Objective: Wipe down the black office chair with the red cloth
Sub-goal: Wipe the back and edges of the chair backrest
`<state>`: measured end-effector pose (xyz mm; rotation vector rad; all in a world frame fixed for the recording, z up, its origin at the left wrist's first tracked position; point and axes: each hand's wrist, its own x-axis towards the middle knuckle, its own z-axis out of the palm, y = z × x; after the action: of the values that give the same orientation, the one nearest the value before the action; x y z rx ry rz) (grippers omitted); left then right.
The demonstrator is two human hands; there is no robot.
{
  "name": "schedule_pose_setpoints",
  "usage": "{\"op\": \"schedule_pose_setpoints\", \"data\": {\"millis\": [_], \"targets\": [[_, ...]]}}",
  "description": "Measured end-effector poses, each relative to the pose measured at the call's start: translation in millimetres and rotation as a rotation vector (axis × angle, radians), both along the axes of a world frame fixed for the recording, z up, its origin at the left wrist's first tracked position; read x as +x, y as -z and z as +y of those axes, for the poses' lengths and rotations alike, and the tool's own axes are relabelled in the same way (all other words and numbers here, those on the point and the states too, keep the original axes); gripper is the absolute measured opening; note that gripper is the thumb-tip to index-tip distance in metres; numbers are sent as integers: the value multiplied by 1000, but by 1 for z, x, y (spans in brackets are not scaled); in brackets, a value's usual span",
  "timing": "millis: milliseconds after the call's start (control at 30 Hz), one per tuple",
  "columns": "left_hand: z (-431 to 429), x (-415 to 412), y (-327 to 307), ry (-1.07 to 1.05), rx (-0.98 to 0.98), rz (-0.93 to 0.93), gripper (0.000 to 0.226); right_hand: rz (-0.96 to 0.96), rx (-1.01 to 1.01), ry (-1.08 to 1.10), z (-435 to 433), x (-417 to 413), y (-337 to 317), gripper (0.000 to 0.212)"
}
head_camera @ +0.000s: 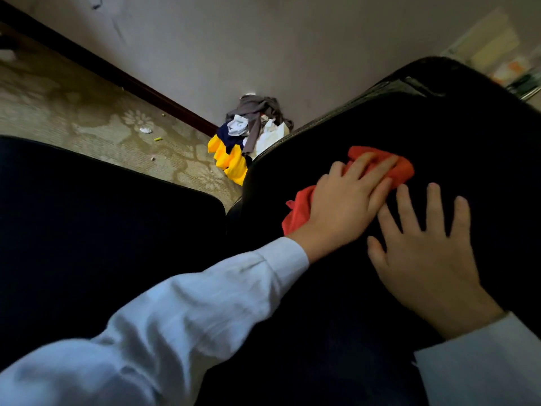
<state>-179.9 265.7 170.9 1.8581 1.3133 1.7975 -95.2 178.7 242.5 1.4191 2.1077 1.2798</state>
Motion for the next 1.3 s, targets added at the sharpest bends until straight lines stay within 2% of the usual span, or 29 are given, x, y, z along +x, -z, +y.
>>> {"op": "schedule_pose_setpoints", "data": {"millis": [167,367,533,667,733,800,867,967,1033,1100,1167,1233,1300], "targets": [[9,-2,17,-12,-88,17,53,57,-7,-11,3,1,1,65],[17,-17,53,-79,-273,-28,57,101,-46,-10,3,0,1,66],[18,-33,100,-54,-488,-84,65,117,-46,-30,4,-2,0,66],[9,-45,143,-7,-676,-279,44,99,-65,8,4,-5,1,66],[-1,-52,147,22,-747,-419,42,78,-53,34,3,-13,-4,65],[-6,-54,129,-15,-679,-537,42,-2,-28,75,3,-16,-6,61],[-7,-53,92,-52,-474,-603,45,-47,-70,133,0,-18,-9,58],[-21,-38,30,6,-175,-490,55,-51,-126,184,-5,-20,-13,61],[-40,-18,15,41,-148,-258,57,-61,-177,262,-8,-23,-19,63],[-57,1,24,37,-246,-103,62,-51,-191,293,-15,-25,-24,64],[-66,9,41,1,-358,-148,65,-26,-208,300,-29,-26,-26,66],[-69,5,54,-13,-464,-207,68,-9,-213,231,-45,-20,-22,64],[-77,1,67,1,-551,-224,69,93,-201,122,-62,-6,-18,65]]}}
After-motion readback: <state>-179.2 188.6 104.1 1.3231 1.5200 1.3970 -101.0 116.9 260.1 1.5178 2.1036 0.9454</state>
